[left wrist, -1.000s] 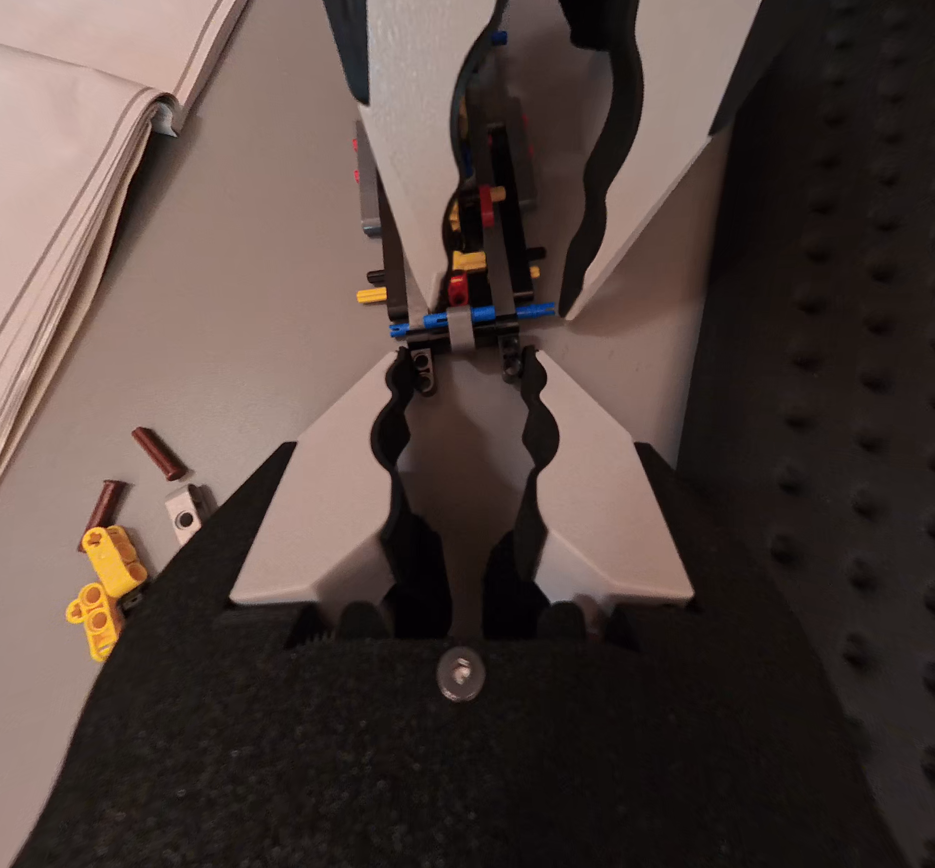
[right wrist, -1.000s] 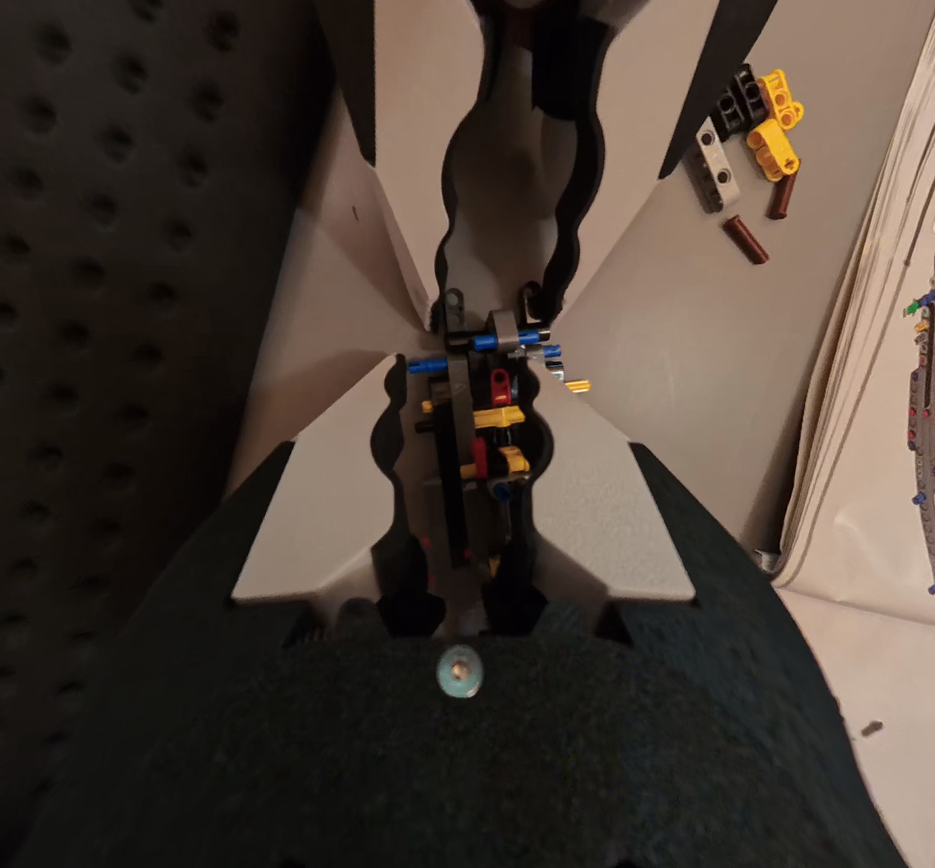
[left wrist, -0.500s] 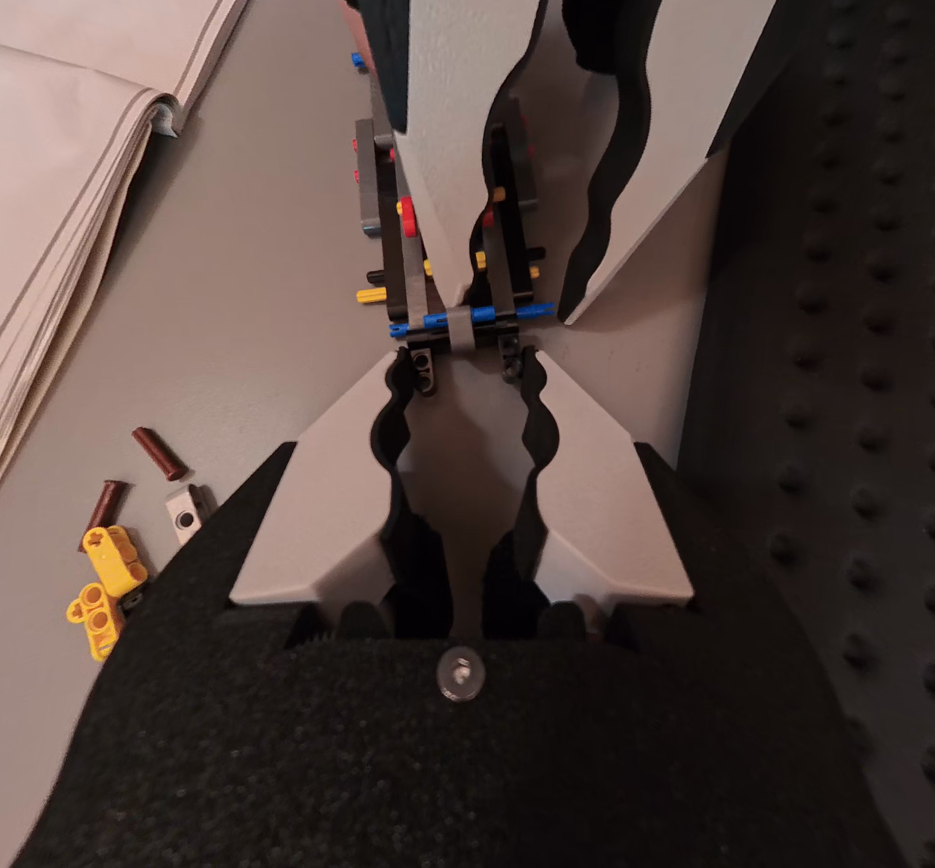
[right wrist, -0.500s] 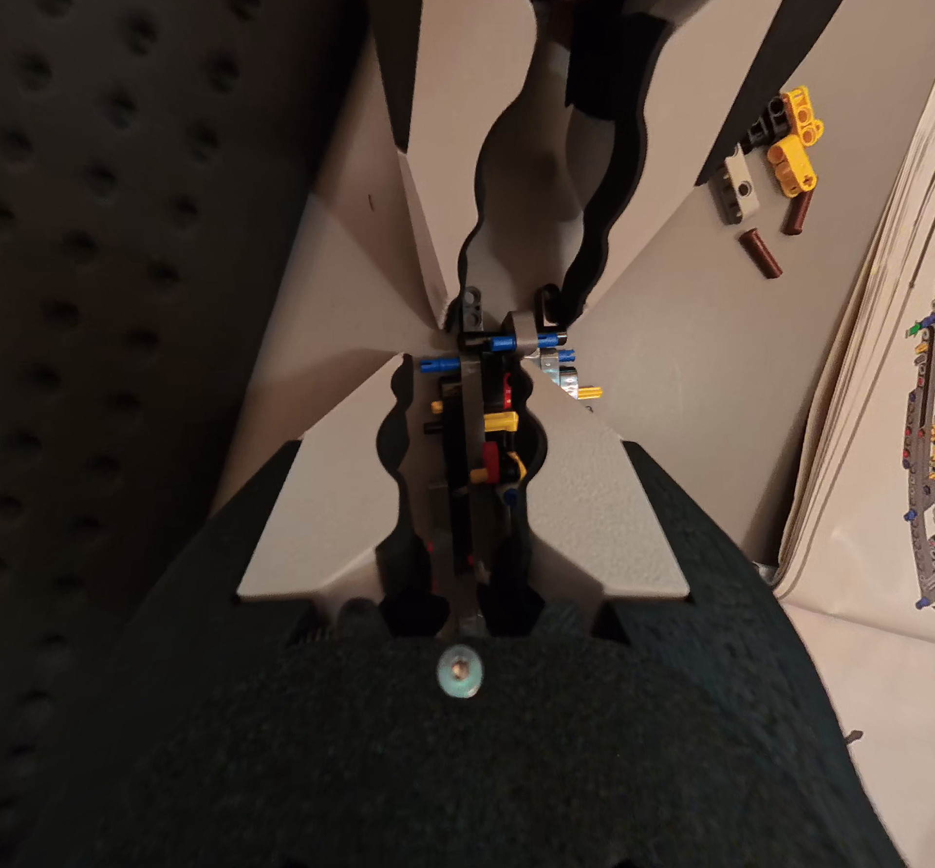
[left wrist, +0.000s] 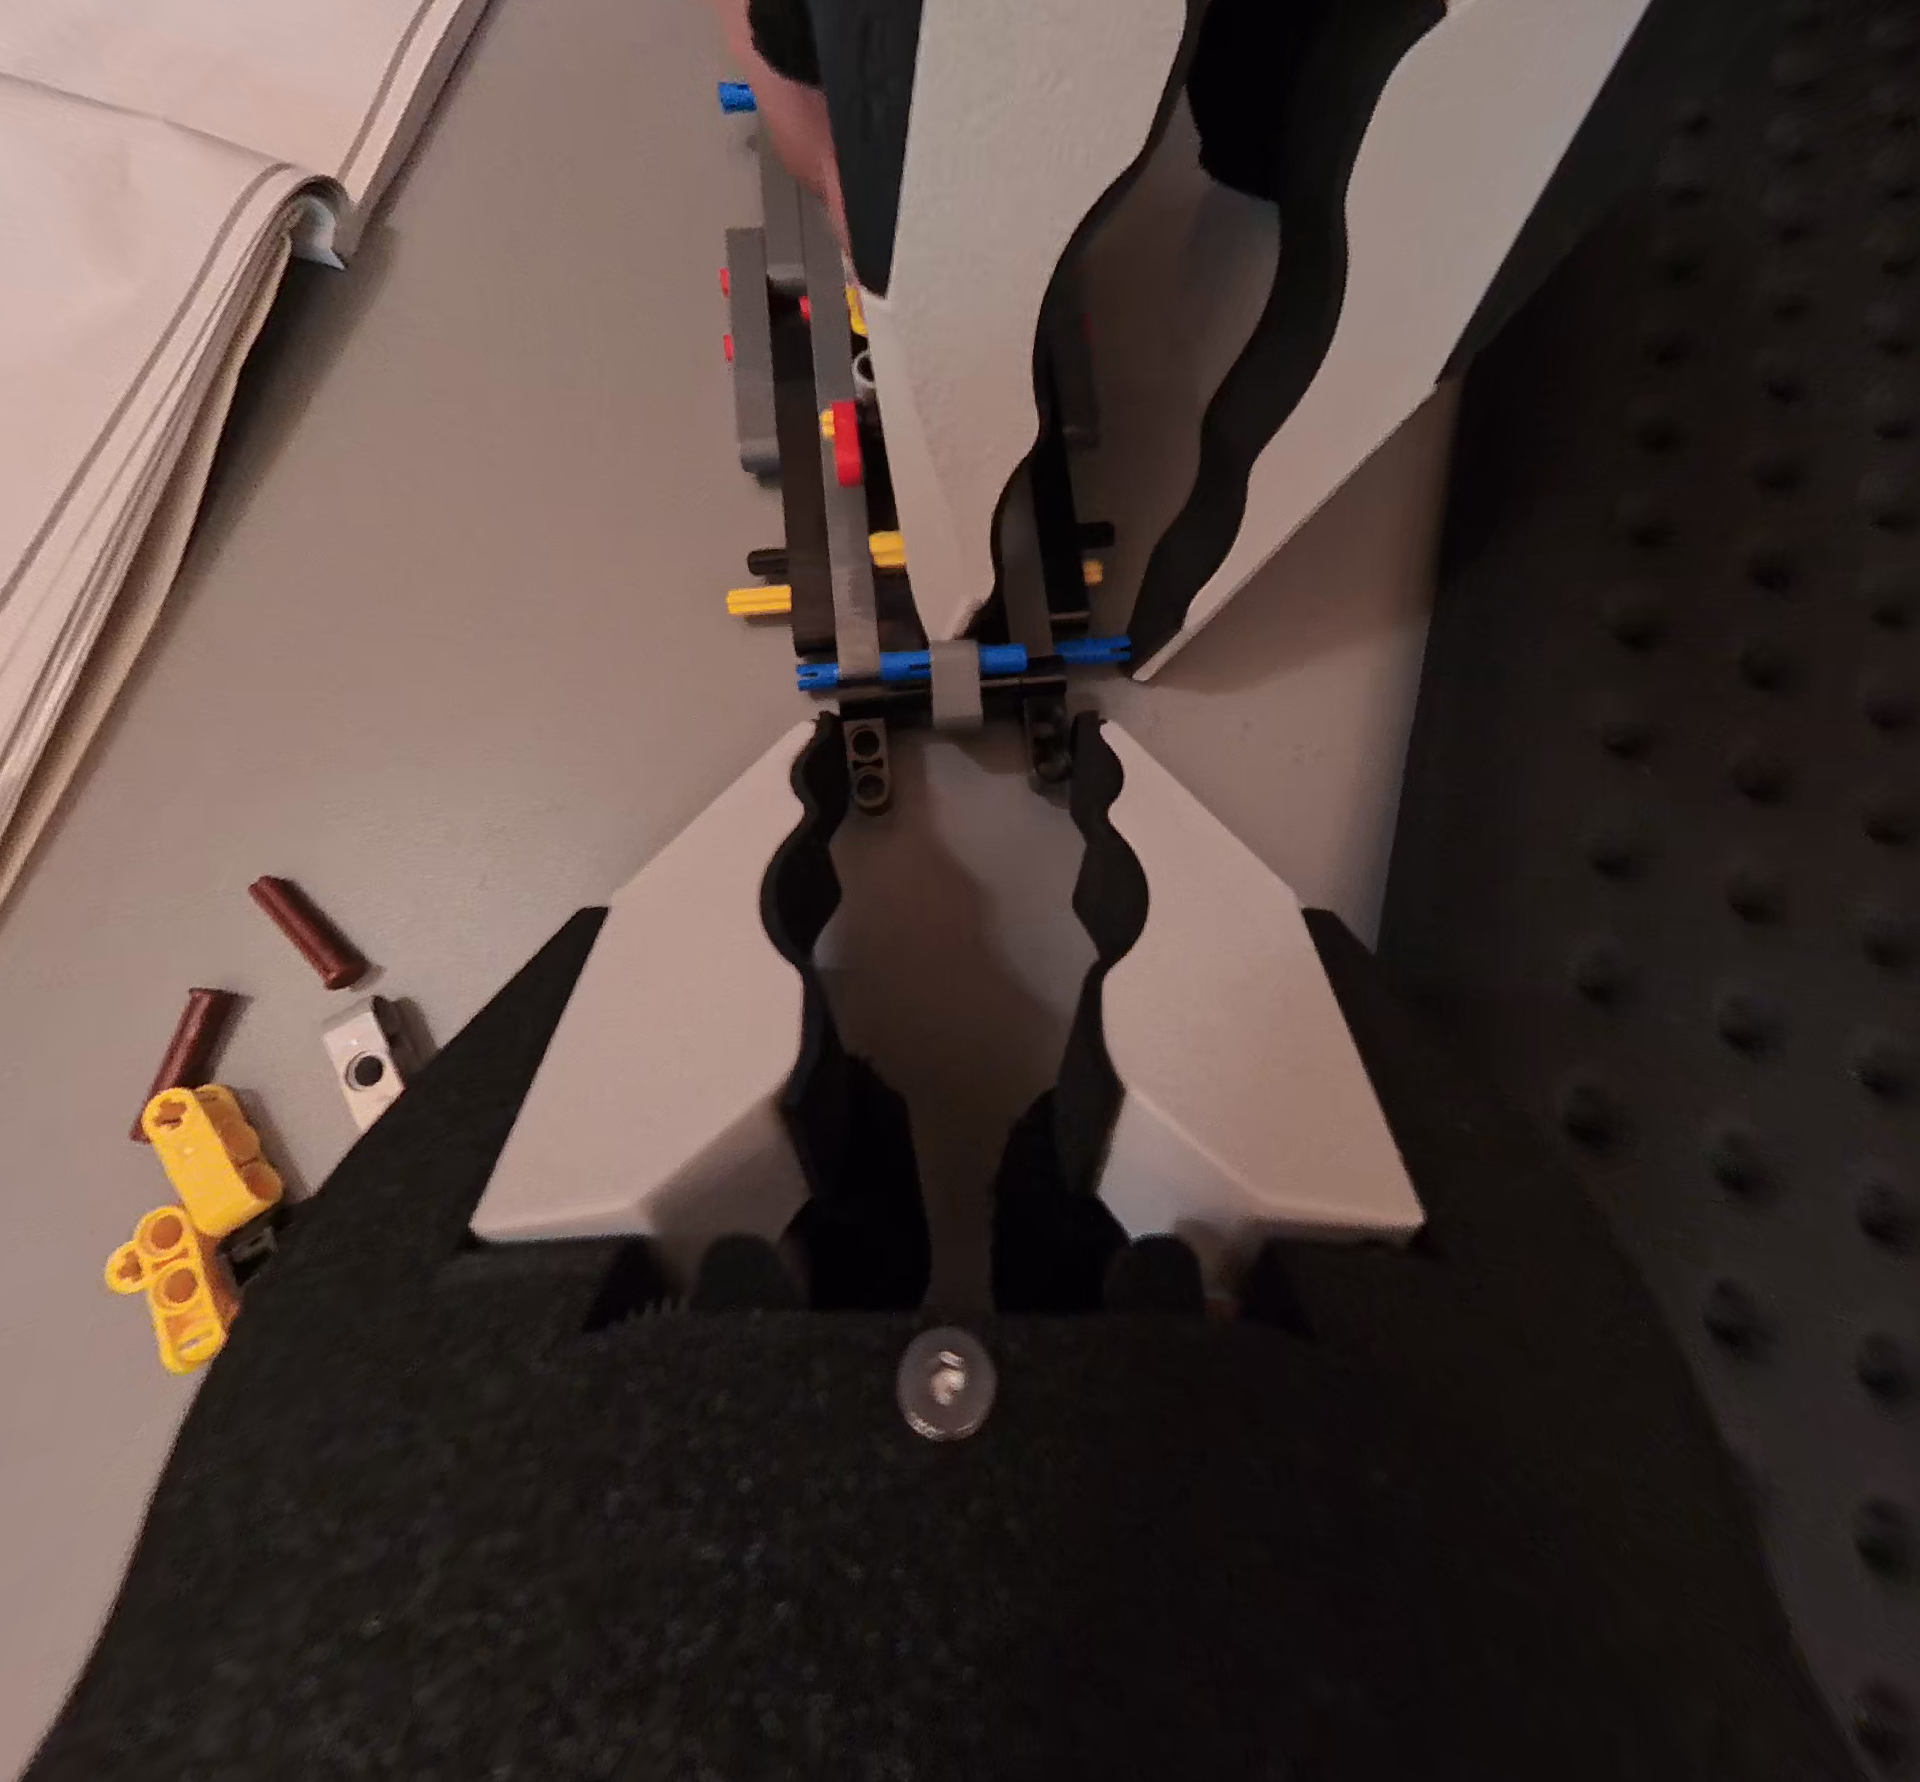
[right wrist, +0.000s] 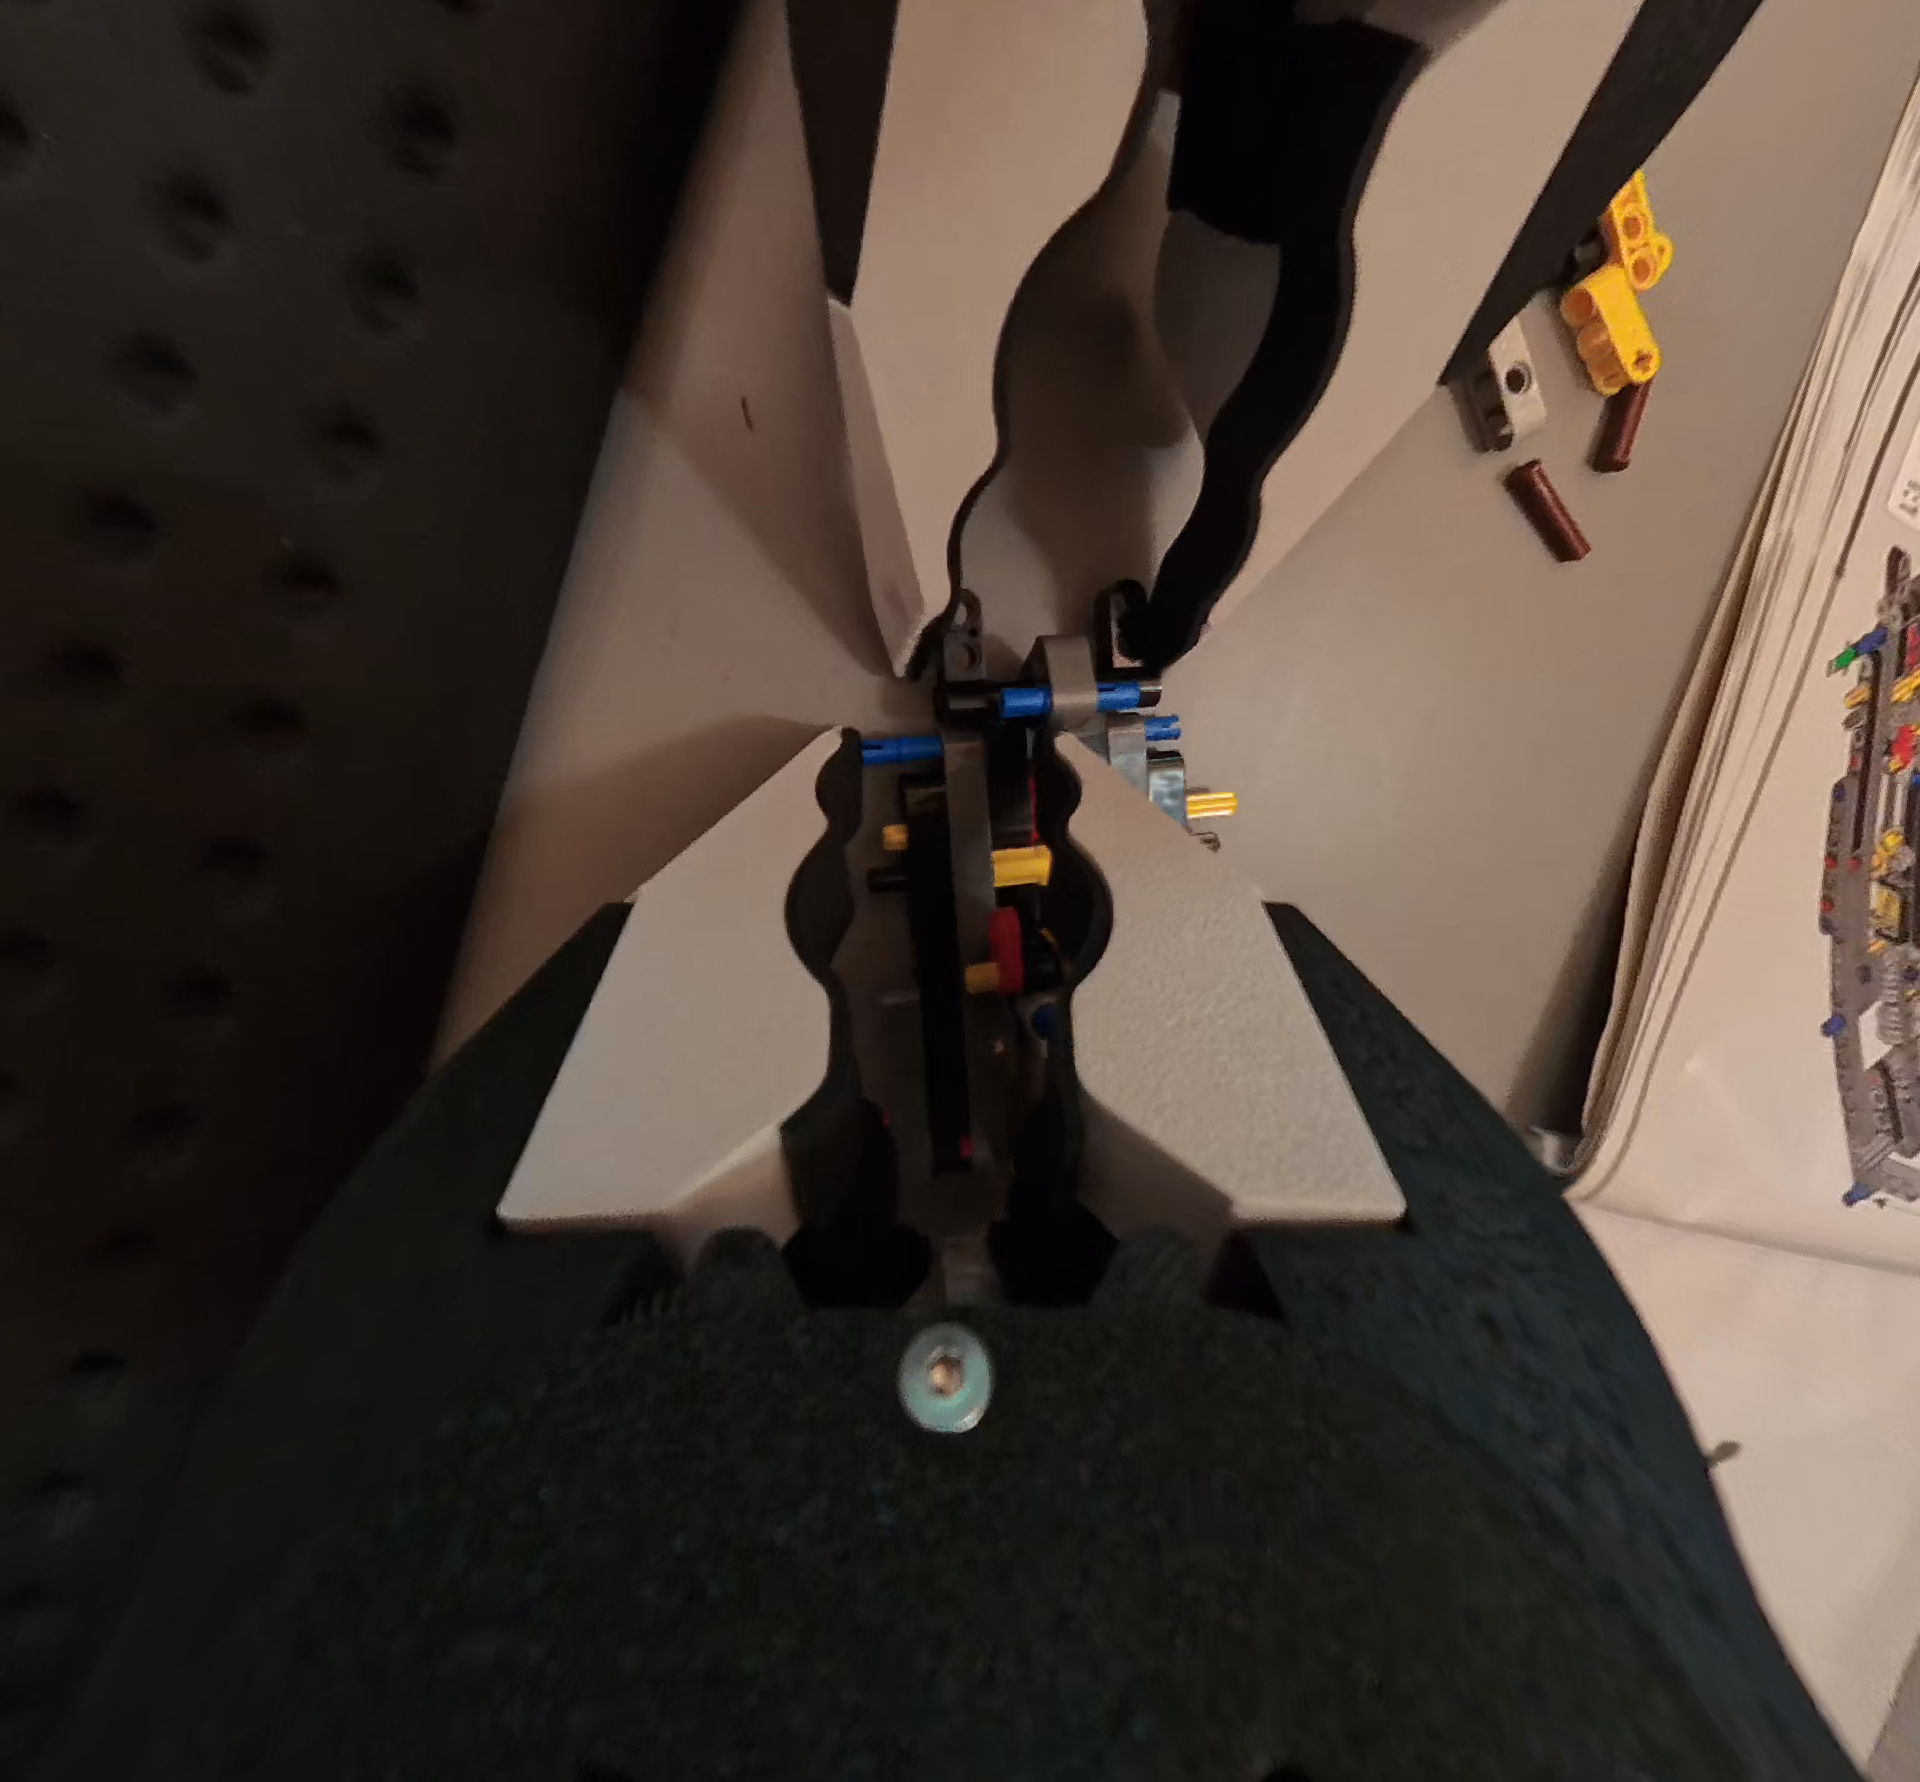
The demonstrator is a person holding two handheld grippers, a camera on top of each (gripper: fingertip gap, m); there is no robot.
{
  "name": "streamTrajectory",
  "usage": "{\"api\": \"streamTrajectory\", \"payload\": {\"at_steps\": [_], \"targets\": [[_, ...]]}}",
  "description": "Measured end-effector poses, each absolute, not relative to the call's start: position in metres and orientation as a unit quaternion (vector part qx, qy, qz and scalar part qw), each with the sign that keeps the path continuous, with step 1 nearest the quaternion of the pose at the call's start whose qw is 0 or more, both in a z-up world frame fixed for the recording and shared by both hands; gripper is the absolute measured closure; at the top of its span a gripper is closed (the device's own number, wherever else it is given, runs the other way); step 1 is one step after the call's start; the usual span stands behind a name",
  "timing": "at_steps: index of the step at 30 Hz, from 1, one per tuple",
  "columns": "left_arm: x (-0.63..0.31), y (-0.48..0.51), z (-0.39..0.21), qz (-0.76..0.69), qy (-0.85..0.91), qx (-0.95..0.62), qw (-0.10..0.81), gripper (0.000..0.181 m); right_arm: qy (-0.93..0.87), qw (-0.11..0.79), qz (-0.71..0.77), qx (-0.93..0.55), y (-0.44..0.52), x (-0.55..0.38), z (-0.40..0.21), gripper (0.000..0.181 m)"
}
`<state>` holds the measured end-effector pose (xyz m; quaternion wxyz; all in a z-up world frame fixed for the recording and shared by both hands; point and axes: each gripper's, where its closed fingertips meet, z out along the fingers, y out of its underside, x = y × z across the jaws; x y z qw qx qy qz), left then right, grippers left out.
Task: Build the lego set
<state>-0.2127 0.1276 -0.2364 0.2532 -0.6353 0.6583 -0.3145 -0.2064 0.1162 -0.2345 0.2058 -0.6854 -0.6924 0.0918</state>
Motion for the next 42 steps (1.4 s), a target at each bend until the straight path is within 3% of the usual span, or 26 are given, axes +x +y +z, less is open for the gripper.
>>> {"api": "streamTrajectory", "payload": {"at_steps": [27, 36, 42], "targets": [[-0.213, 0.127, -0.237, -0.295, 0.673, -0.622, 0.270, 0.140, -0.704, 0.197, 0.089, -0.676, 0.118, -0.206, -0.235, 0.159], [-0.213, 0.128, -0.235, -0.278, 0.685, -0.606, 0.295, 0.140, -0.657, 0.240, 0.177, -0.693, 0.120, -0.198, -0.200, 0.136], [-0.212, 0.127, -0.231, -0.243, 0.713, -0.558, 0.348, 0.140, -0.649, 0.232, 0.171, -0.704, 0.152, -0.195, -0.204, 0.145]]}}
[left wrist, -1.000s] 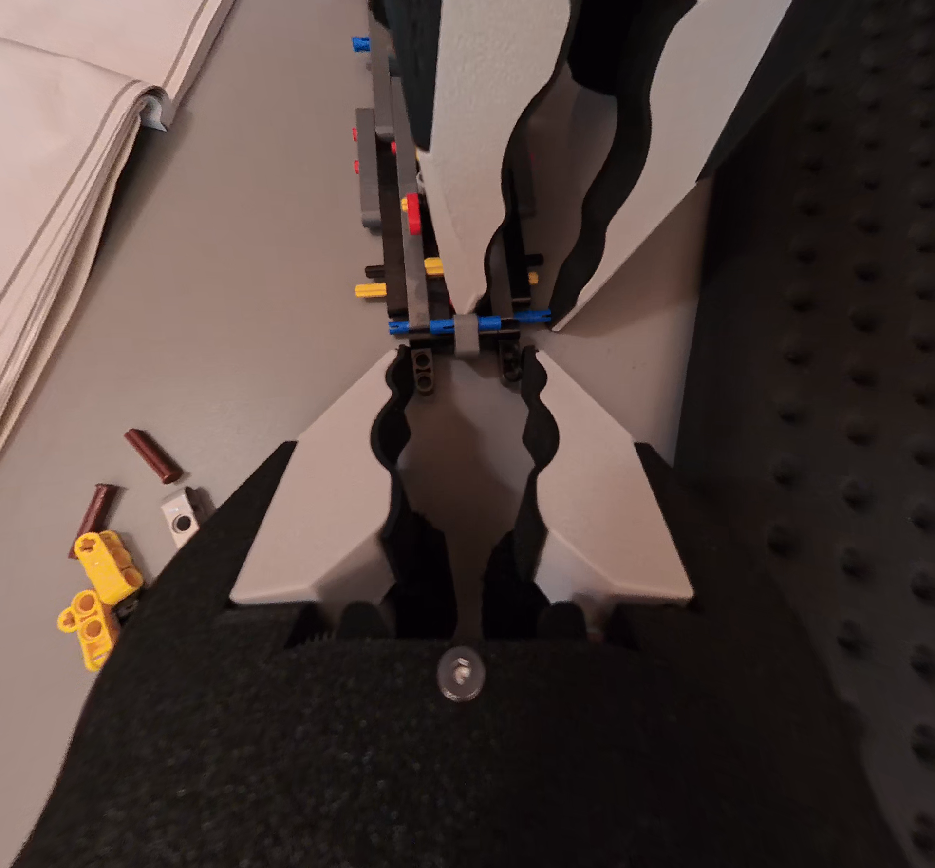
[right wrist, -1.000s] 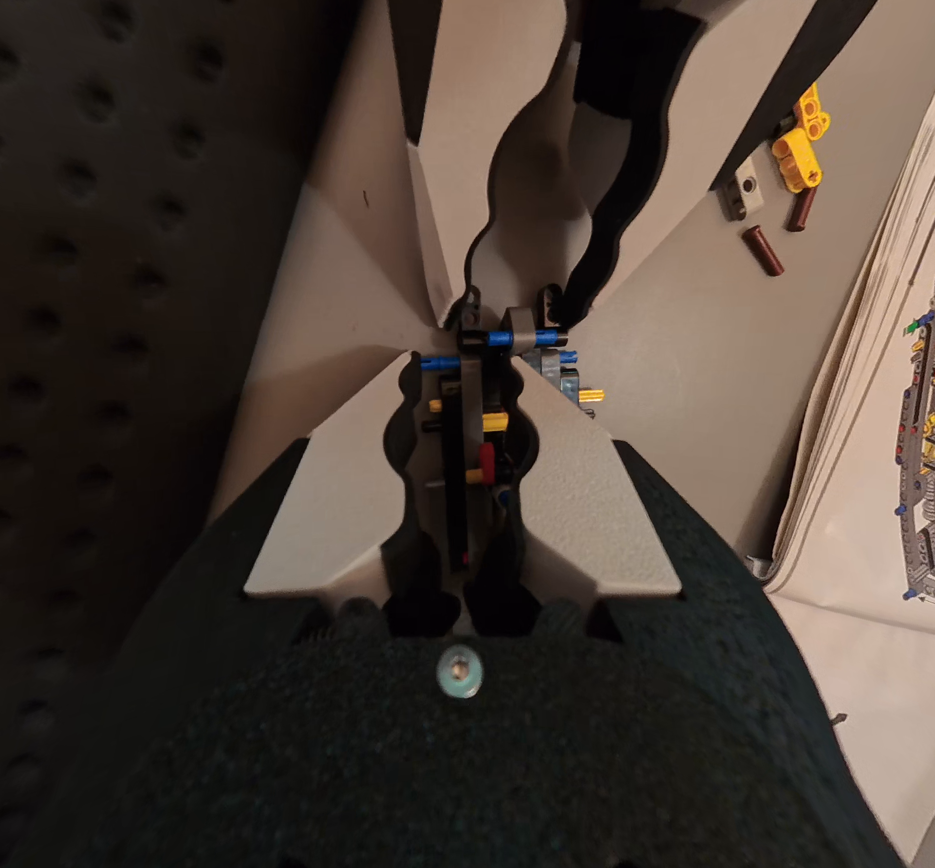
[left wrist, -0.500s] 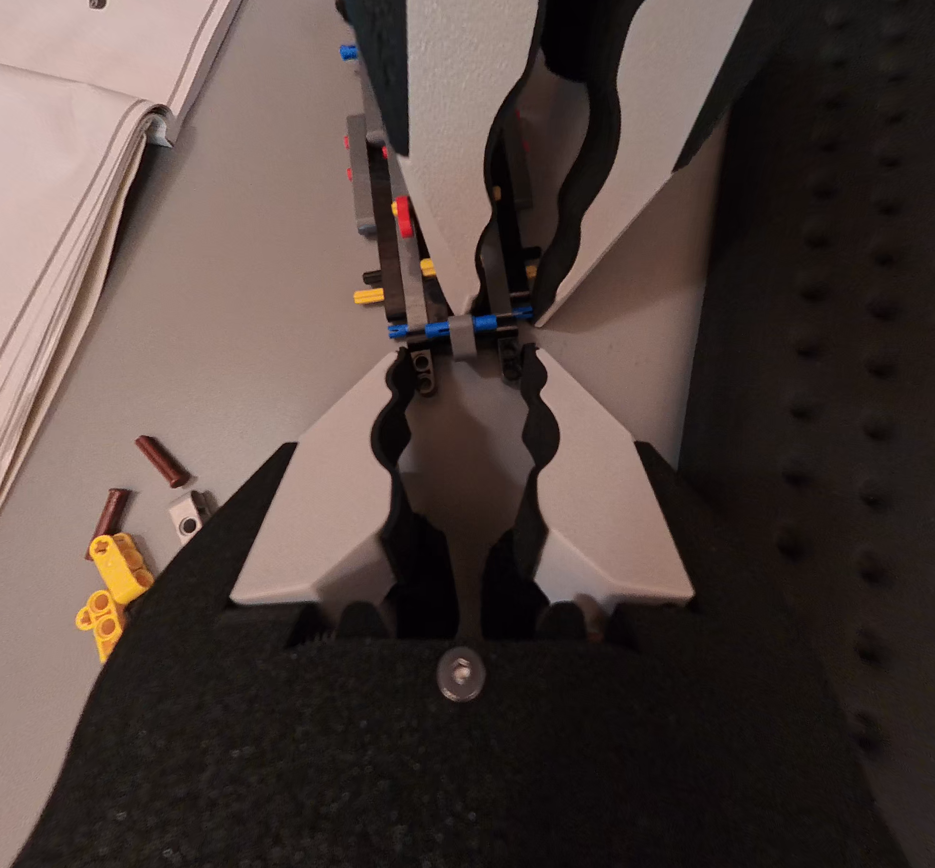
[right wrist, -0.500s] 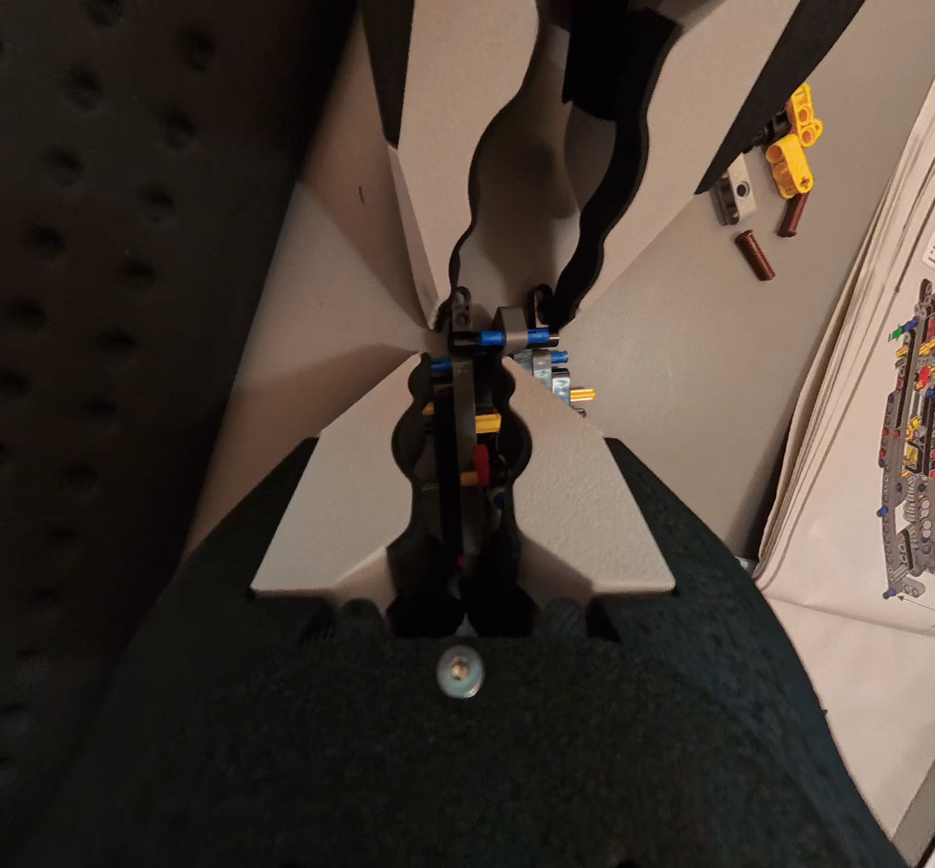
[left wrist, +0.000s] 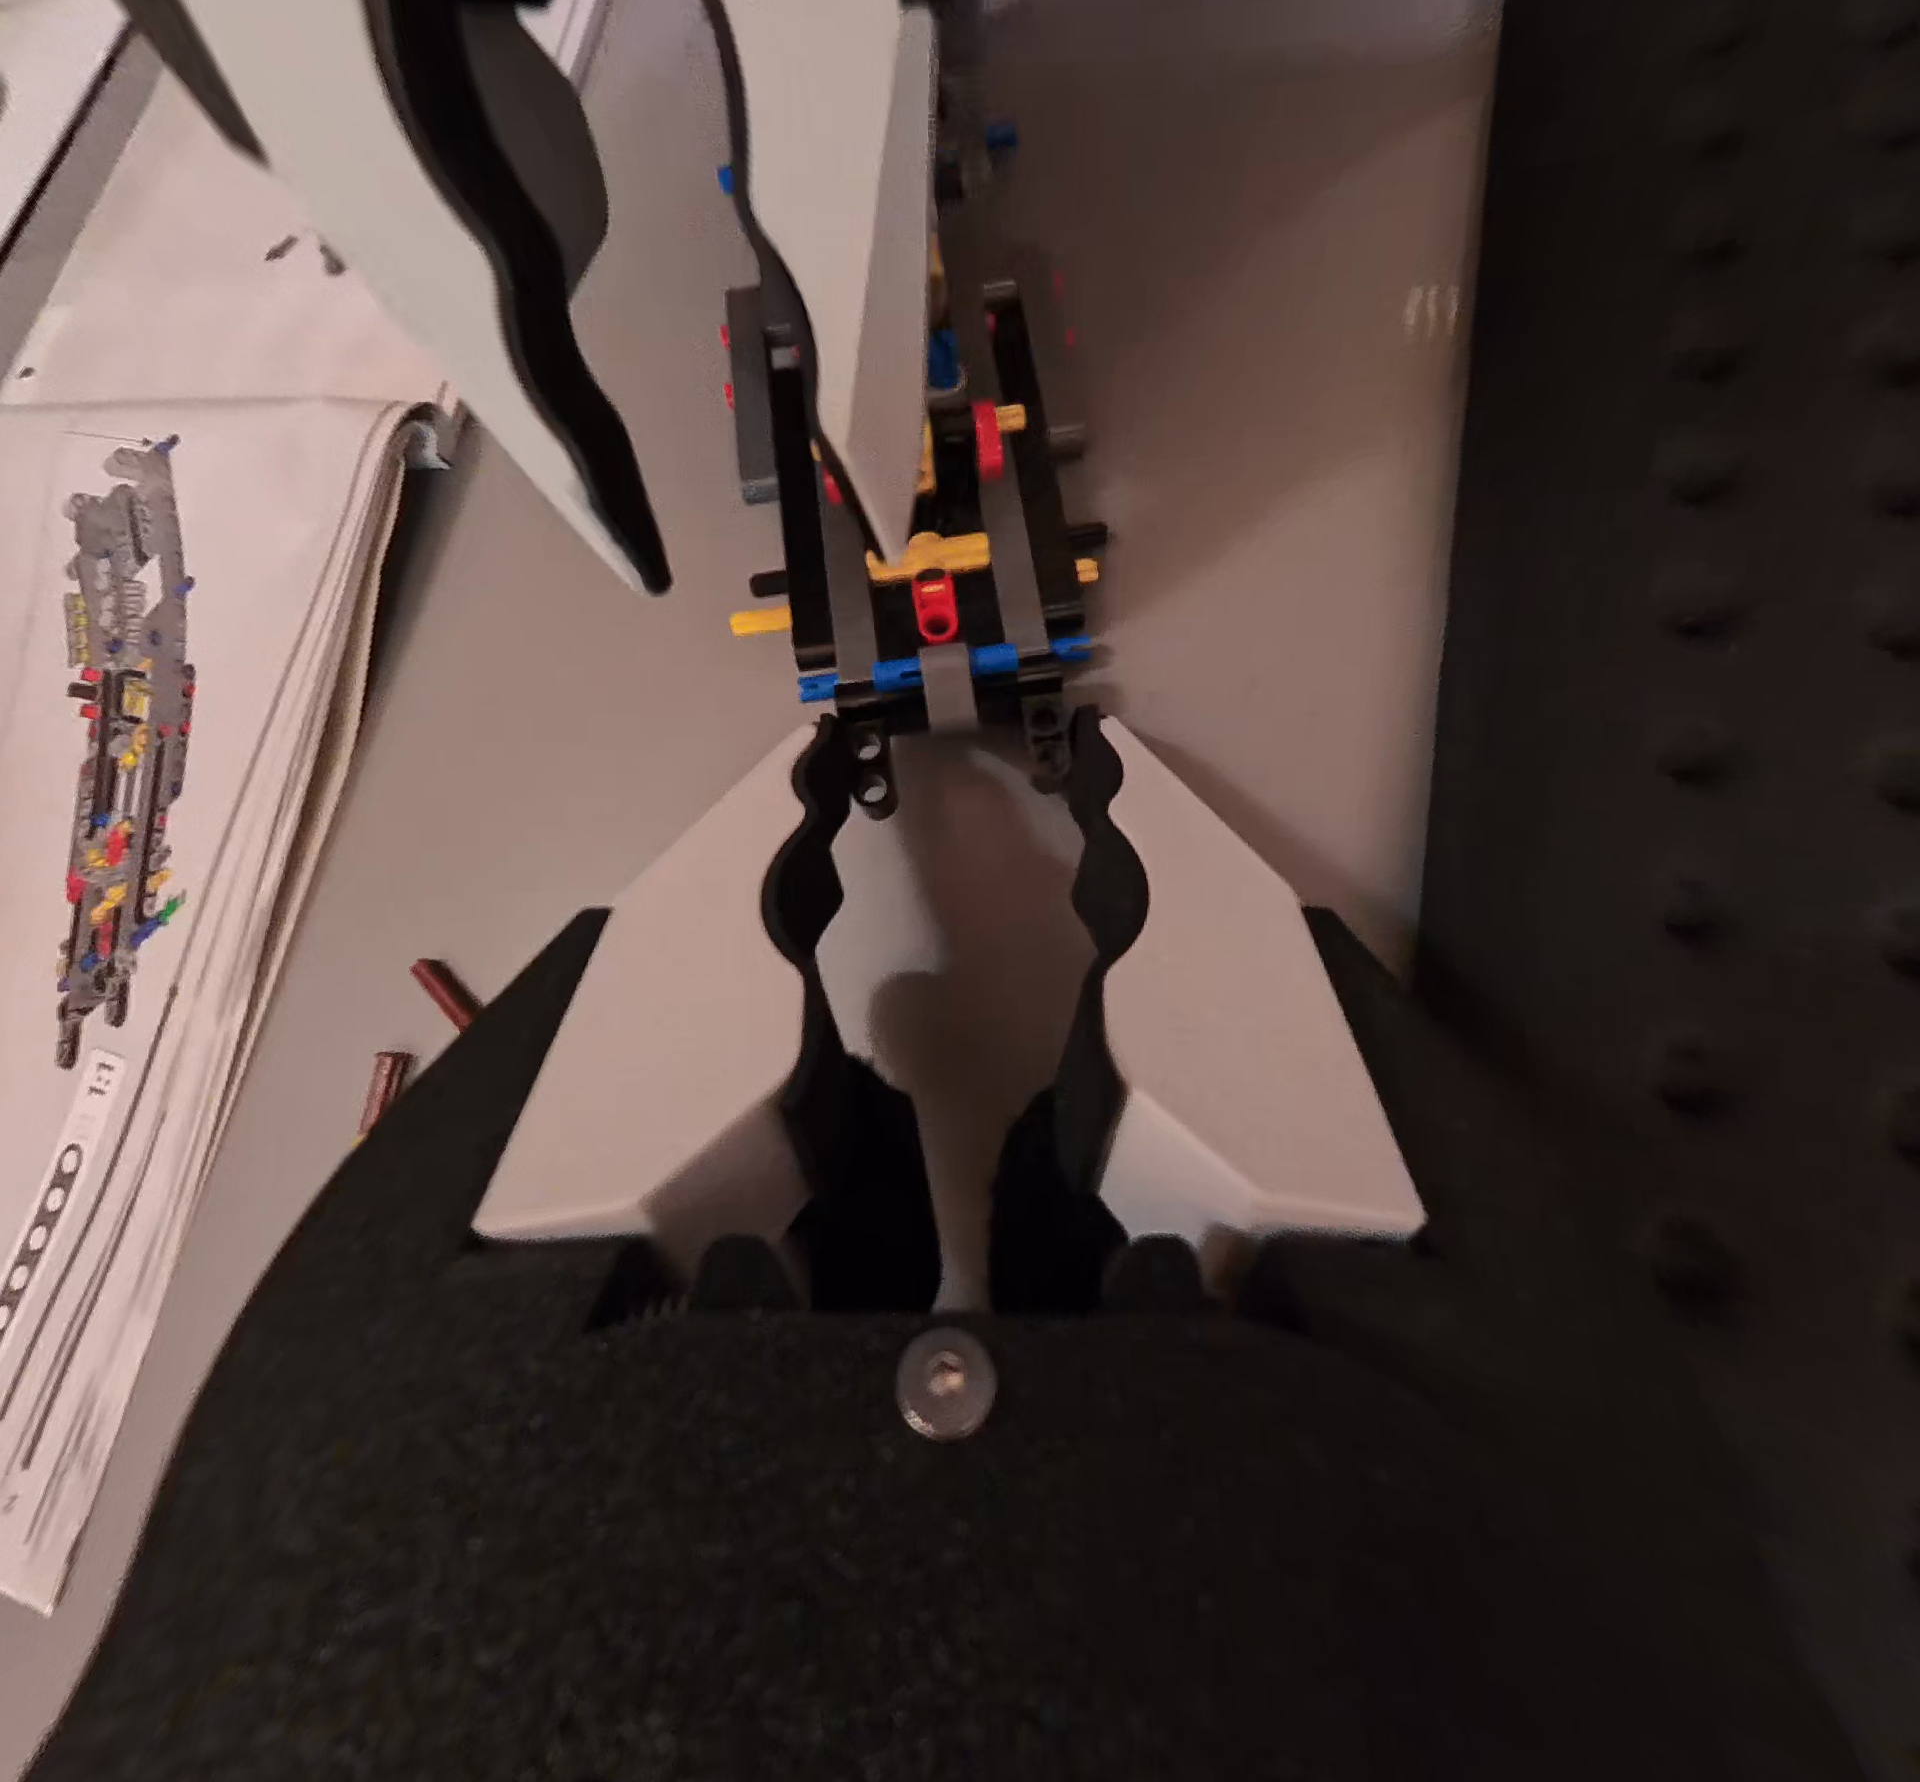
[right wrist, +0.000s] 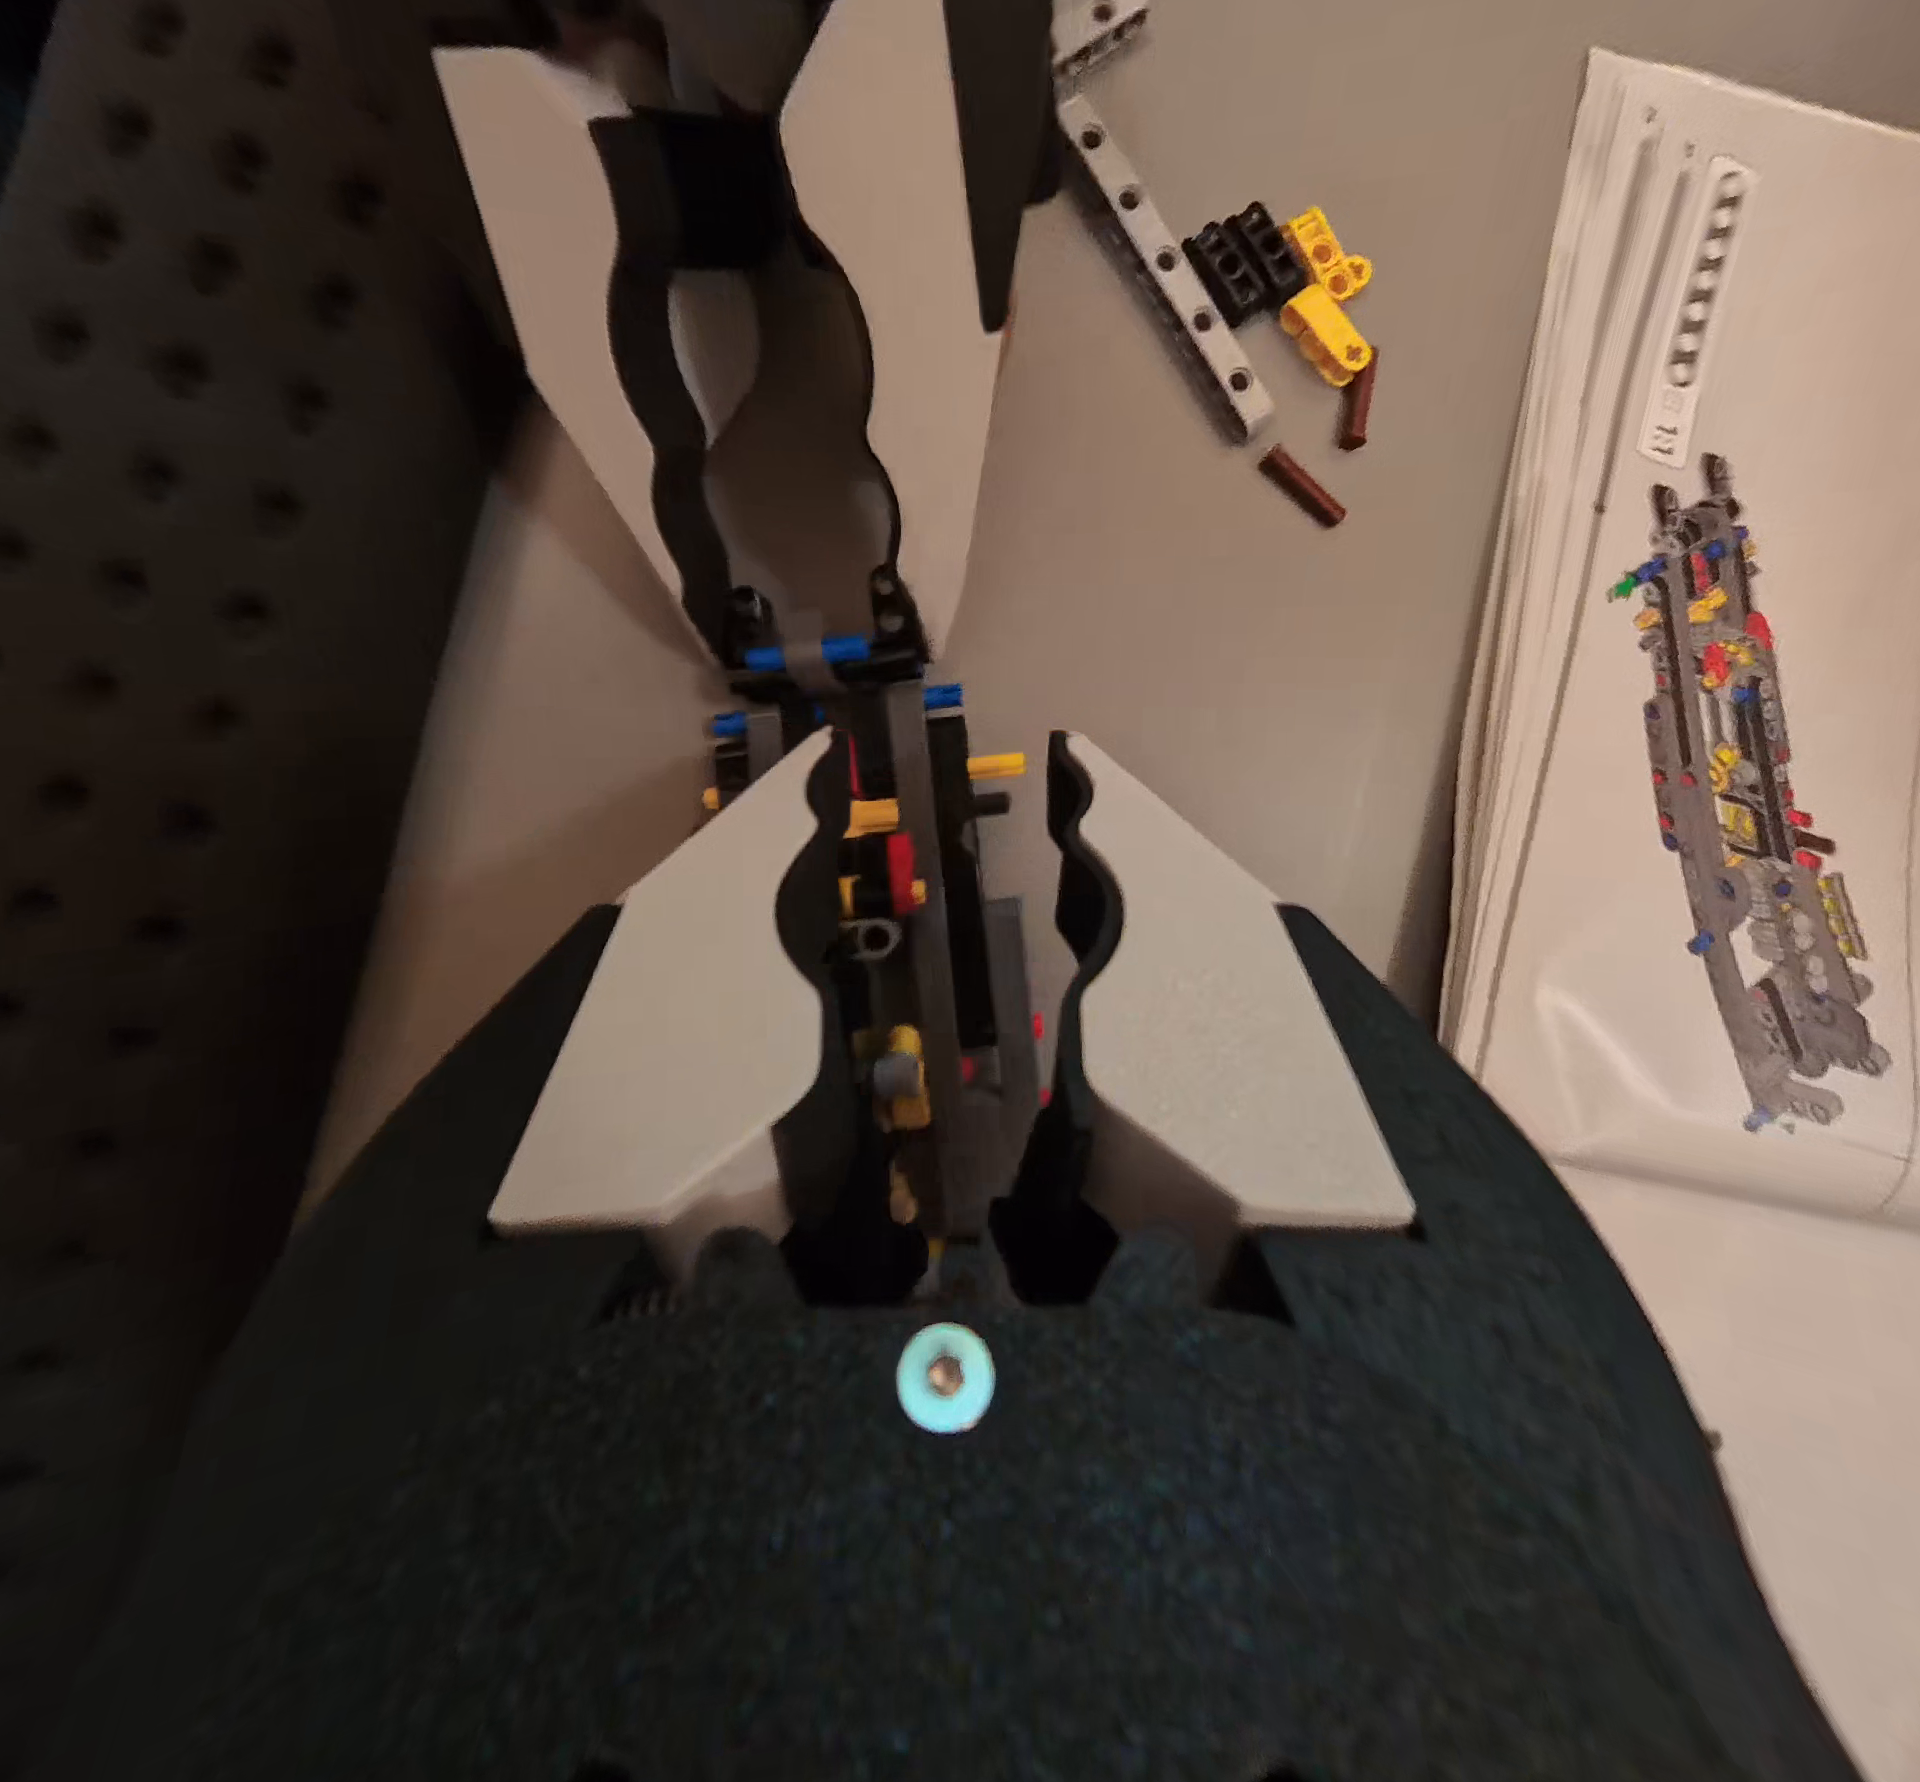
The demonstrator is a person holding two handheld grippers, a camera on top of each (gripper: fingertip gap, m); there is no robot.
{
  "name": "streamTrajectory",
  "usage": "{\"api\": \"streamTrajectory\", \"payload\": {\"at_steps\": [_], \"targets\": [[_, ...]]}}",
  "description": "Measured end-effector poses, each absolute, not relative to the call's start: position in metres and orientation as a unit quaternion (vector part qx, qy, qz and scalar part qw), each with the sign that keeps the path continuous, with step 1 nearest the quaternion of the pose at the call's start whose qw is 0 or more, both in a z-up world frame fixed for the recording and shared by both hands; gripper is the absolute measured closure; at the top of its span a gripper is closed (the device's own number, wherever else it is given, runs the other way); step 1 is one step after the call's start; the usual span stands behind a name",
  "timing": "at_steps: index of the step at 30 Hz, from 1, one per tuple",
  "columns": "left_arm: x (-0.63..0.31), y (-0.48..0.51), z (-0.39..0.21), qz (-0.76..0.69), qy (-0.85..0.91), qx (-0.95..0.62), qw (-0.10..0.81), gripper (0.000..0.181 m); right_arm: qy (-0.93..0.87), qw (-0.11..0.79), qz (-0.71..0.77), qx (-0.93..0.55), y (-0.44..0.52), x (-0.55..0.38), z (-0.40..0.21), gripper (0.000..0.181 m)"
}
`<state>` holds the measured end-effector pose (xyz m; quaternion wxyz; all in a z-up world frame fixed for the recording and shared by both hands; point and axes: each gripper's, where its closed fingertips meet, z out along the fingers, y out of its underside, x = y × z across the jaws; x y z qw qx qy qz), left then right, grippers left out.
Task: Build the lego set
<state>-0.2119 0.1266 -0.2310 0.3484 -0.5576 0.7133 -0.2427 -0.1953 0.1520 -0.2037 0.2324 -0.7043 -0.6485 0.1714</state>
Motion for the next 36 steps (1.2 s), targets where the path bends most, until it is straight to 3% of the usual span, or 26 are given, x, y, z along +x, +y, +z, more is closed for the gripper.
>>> {"api": "streamTrajectory", "payload": {"at_steps": [23, 28, 31, 36], "targets": [[-0.212, 0.126, -0.234, -0.268, 0.706, -0.576, 0.314, 0.140, -0.676, 0.161, 0.153, -0.703, 0.145, -0.206, -0.232, 0.159], [-0.213, 0.126, -0.234, -0.272, 0.703, -0.580, 0.309, 0.140, -0.613, 0.255, 0.201, -0.720, 0.150, -0.192, -0.176, 0.143], [-0.216, 0.125, -0.234, -0.277, 0.700, -0.584, 0.303, 0.140, -0.514, 0.340, 0.204, -0.760, 0.160, -0.147, -0.142, 0.146], [-0.220, 0.122, -0.235, -0.295, 0.692, -0.596, 0.283, 0.140, -0.330, 0.441, 0.214, -0.807, 0.137, -0.063, -0.138, 0.147]]}}
